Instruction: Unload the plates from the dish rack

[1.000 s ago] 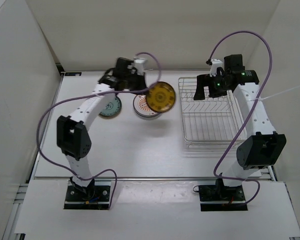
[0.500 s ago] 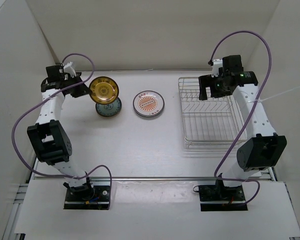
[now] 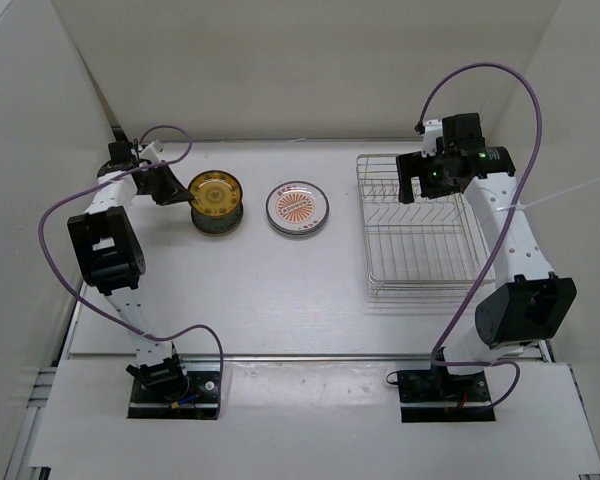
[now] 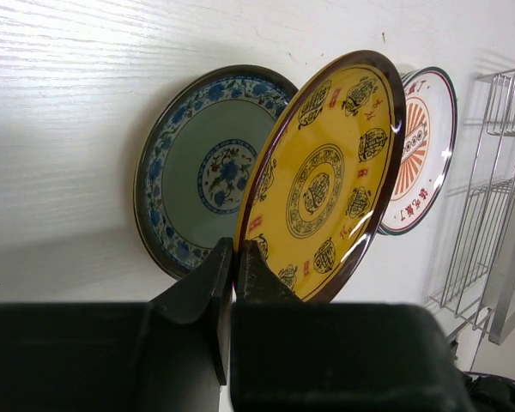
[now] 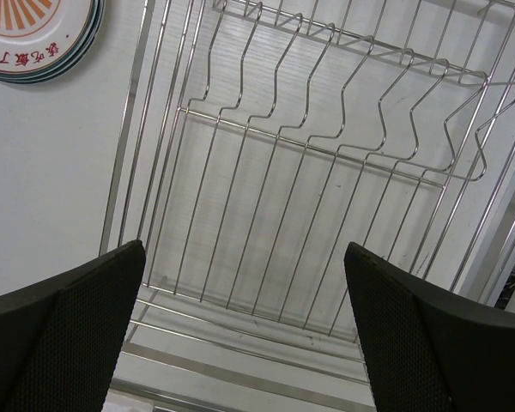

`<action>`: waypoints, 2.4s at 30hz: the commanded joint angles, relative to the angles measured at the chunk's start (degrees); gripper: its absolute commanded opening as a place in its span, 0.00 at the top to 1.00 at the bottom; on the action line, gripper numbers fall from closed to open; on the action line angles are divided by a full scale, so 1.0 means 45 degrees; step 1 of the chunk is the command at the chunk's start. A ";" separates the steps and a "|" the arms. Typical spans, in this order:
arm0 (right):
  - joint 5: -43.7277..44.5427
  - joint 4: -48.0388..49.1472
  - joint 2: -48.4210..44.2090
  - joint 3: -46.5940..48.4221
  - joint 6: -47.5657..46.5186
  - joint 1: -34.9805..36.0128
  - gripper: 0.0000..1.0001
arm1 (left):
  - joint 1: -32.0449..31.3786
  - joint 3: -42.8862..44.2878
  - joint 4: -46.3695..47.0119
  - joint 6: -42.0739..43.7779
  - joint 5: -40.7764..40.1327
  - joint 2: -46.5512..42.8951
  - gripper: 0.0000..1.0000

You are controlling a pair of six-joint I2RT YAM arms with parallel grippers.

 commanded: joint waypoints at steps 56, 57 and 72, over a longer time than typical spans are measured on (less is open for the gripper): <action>-0.0204 0.0393 -0.1269 -0.0570 -0.0158 0.0183 0.00 | -0.0957 0.2817 -0.4472 0.1961 -0.4760 -0.1077 0.15; -0.0067 0.0509 -0.1424 -0.0686 -0.0158 0.0183 0.00 | -0.0957 0.2600 -0.4474 0.2079 -0.5167 -0.1447 0.14; 0.0715 0.2287 -0.5388 -0.3712 0.0486 -0.4503 0.00 | 0.1639 -0.2049 -0.4337 0.3759 -0.7123 -1.1390 0.00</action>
